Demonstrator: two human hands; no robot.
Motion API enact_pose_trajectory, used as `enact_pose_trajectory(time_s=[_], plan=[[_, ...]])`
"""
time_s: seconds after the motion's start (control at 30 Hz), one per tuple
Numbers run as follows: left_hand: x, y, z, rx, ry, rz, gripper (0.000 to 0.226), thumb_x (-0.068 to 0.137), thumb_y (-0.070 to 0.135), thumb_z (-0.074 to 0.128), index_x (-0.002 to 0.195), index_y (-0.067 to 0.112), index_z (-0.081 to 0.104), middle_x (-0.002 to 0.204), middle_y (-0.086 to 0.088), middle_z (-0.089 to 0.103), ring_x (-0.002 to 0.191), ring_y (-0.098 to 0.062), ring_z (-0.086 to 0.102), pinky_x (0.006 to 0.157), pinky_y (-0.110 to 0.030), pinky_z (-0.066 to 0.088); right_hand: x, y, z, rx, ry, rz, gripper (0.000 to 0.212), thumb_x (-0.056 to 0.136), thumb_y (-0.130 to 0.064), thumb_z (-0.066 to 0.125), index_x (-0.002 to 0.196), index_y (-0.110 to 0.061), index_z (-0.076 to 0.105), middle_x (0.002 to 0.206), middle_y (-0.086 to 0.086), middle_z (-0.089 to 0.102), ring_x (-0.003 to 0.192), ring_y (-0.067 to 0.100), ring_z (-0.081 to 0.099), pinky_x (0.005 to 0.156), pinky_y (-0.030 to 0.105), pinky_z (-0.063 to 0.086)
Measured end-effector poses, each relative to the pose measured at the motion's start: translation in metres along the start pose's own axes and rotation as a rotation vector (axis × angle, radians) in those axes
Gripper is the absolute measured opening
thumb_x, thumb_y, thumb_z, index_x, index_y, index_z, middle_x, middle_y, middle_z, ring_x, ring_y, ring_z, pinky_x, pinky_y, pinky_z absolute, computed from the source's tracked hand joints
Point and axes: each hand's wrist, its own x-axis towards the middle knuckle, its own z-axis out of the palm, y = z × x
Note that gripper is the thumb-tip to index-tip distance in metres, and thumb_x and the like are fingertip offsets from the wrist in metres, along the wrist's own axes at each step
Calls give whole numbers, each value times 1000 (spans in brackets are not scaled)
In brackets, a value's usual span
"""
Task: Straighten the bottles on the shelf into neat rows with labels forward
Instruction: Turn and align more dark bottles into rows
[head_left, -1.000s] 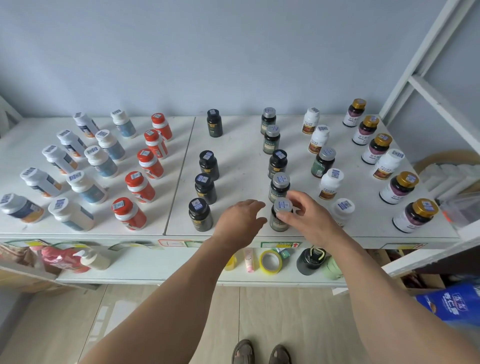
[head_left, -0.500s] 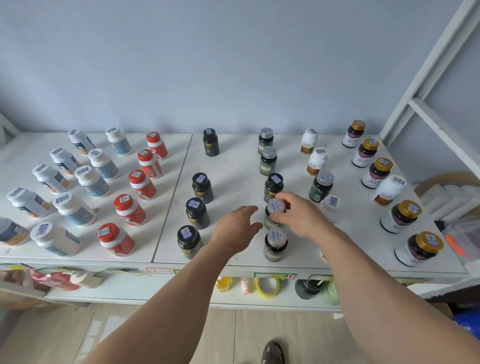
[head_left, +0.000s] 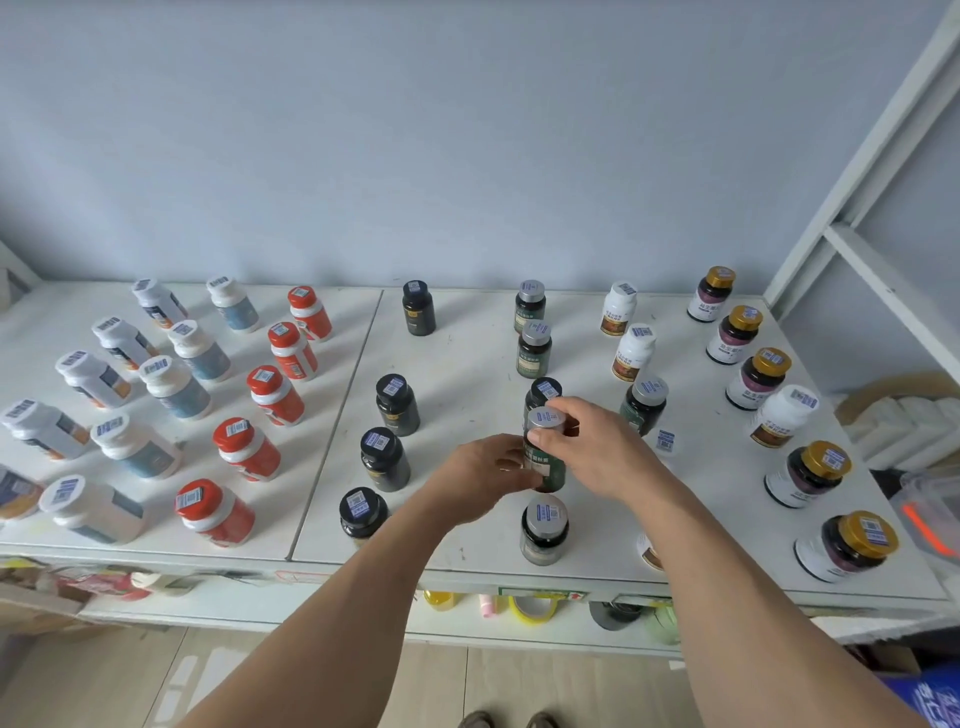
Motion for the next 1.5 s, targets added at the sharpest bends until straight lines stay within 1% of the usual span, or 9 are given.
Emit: enact_pose_trajectory(time_s=[0.17, 0.5, 0.6, 0.77, 0.9, 1.17, 1.27, 1.37, 1.5], plan=[[2, 0, -2, -115, -71, 2, 37, 81, 20, 76, 116, 19, 66, 104, 5, 74, 101, -11, 68, 101, -39, 49, 3, 0, -1, 10, 18, 3, 57, 90, -51, 57, 140, -25, 47, 136, 1, 56, 123, 19, 52, 94, 29, 40], [7, 5, -1, -112, -80, 9, 37, 81, 21, 76, 117, 19, 66, 105, 5, 73, 102, -12, 67, 100, -39, 49, 3, 7, -4, 62, 51, -6, 54, 89, -50, 59, 137, -28, 50, 131, -2, 59, 118, 17, 54, 95, 29, 42], [6, 5, 0, 87, -17, 40, 40, 82, 31, 75, 119, 23, 63, 109, 7, 70, 103, -12, 63, 97, -33, 49, 1, 11, 0, 81, 40, 1, 54, 88, -49, 61, 137, -28, 50, 130, -3, 60, 118, 16, 54, 97, 30, 42], [2, 7, -7, 686, 80, 101, 46, 91, 41, 59, 135, 28, 51, 130, 9, 58, 117, -17, 55, 93, -32, 47, -2, 15, 14, 156, -11, 17, 45, 88, -36, 67, 130, -27, 54, 118, -4, 63, 108, 15, 58, 92, 29, 45], [3, 4, -11, 814, 94, 149, 46, 95, 40, 53, 139, 28, 46, 138, 8, 53, 123, -19, 51, 94, -32, 43, -1, 20, 25, 171, -44, 41, 51, 85, -34, 71, 132, -28, 53, 121, -4, 63, 107, 14, 58, 94, 30, 46], [11, -2, -15, 719, 155, 147, 44, 94, 39, 53, 137, 28, 49, 137, 8, 53, 122, -18, 52, 94, -31, 43, 4, 26, 25, 217, -66, 88, 70, 76, -42, 77, 139, -31, 47, 129, -10, 57, 118, 9, 54, 103, 31, 41], [17, -1, -17, 685, 176, 121, 43, 94, 37, 54, 136, 26, 50, 136, 6, 54, 120, -20, 53, 93, -32, 44, 11, 20, 16, 299, 32, 66, 60, 82, -43, 71, 136, -26, 50, 134, -9, 55, 123, 6, 51, 108, 33, 38], [27, 2, -20, 678, 200, 110, 43, 94, 36, 54, 136, 26, 49, 135, 6, 55, 119, -20, 53, 93, -32, 43, 29, 15, 2, 220, 137, 59, 51, 88, -42, 64, 135, -25, 51, 138, -8, 53, 127, 6, 48, 108, 33, 37], [43, 8, -22, 640, 185, 80, 46, 94, 35, 55, 139, 25, 46, 138, 6, 53, 119, -20, 54, 92, -33, 45, 53, 13, -6, 118, 19, 93, 58, 89, -39, 64, 142, -25, 44, 145, -4, 48, 132, 13, 44, 108, 34, 36]])
